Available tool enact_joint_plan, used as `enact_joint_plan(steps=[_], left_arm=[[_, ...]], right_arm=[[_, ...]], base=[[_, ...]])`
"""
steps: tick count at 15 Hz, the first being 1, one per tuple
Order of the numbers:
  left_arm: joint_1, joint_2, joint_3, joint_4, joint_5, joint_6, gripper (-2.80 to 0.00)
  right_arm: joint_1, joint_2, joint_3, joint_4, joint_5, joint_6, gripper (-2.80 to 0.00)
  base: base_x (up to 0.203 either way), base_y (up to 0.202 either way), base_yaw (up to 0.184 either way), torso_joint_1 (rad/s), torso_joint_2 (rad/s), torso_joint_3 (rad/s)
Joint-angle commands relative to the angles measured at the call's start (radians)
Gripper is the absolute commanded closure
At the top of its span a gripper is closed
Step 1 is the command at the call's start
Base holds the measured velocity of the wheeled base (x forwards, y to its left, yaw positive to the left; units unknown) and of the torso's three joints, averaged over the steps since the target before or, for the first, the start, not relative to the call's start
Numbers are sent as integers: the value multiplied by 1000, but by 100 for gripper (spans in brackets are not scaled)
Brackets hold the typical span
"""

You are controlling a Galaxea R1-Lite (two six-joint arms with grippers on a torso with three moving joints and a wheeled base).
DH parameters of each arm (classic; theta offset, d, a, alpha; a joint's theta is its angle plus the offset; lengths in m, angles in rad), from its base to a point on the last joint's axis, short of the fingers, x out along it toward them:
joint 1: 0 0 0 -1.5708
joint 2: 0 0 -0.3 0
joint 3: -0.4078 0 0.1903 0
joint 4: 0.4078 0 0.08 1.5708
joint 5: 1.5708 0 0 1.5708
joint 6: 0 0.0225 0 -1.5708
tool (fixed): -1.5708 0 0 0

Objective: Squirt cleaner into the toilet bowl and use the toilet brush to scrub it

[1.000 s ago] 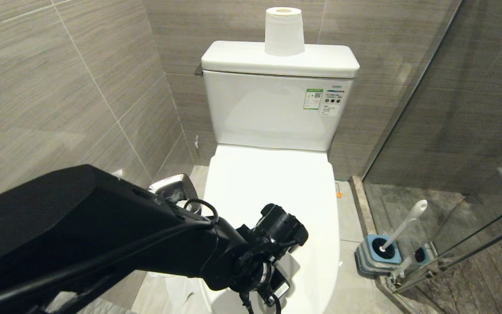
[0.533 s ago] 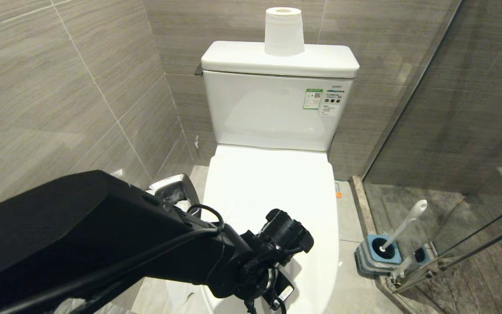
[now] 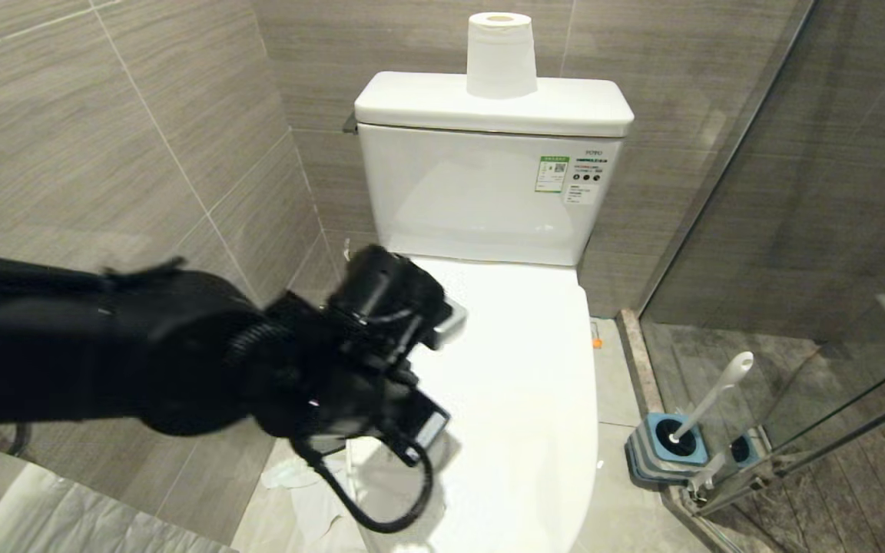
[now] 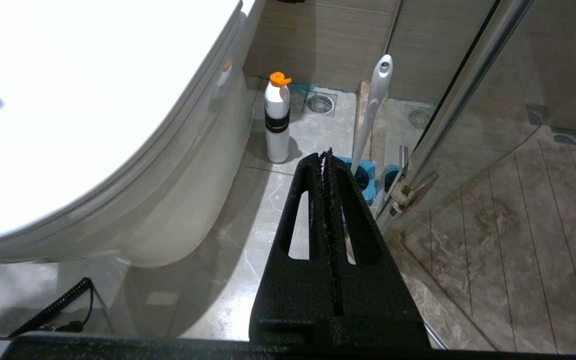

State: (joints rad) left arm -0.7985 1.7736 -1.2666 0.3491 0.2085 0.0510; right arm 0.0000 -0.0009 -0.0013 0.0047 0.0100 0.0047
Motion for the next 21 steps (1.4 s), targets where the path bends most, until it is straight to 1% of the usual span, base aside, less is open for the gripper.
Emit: enact_joint_plan(steps=[1, 2, 3, 4, 5, 7, 9, 11, 12, 13, 15, 17, 18, 19, 21], left_arm=[[187, -278, 3, 267, -90, 2, 0], [281, -348, 7, 355, -131, 2, 0], [355, -410, 12, 412, -166, 1, 0], [407, -467, 19, 449, -197, -1, 0], [440, -517, 23, 470, -219, -4, 0], [460, -585, 24, 481, -227, -7, 0], [442, -641, 22, 446, -200, -3, 0], [431, -665, 23, 349, -133, -3, 0], [431, -672, 23, 279, -105, -2, 0], [431, -679, 21, 190, -59, 0, 0], [437, -695, 3, -10, 59, 7, 0], [471, -721, -21, -191, 147, 17, 0], [502, -738, -23, -256, 169, 33, 0], [530, -773, -21, -291, 177, 50, 0], [573, -850, 5, -310, 173, 76, 0]], right_arm=[[0, 1, 0, 0, 1, 0, 0], [0, 1, 1, 0, 1, 0, 0], [0, 1, 1, 0, 1, 0, 0], [0, 1, 0, 0, 1, 0, 0], [0, 1, 0, 0, 1, 0, 0], [0, 1, 0, 0, 1, 0, 0], [0, 1, 0, 0, 1, 0, 0], [0, 1, 0, 0, 1, 0, 0], [0, 1, 0, 0, 1, 1, 0], [0, 1, 0, 0, 1, 0, 0], [0, 1, 0, 0, 1, 0, 0], [0, 1, 0, 0, 1, 0, 0], [0, 1, 0, 0, 1, 0, 0], [0, 1, 1, 0, 1, 0, 0], [0, 1, 0, 0, 1, 0, 0]], base=[[0, 0, 0, 0, 0, 0], [0, 0, 0, 0, 0, 0], [0, 0, 0, 0, 0, 0], [0, 0, 0, 0, 0, 0], [0, 0, 0, 0, 0, 0], [0, 0, 0, 0, 0, 0], [0, 0, 0, 0, 0, 0], [0, 0, 0, 0, 0, 0], [0, 0, 0, 0, 0, 0], [0, 0, 0, 0, 0, 0], [0, 0, 0, 0, 0, 0], [0, 0, 0, 0, 0, 0], [0, 0, 0, 0, 0, 0], [0, 0, 0, 0, 0, 0], [0, 0, 0, 0, 0, 0]])
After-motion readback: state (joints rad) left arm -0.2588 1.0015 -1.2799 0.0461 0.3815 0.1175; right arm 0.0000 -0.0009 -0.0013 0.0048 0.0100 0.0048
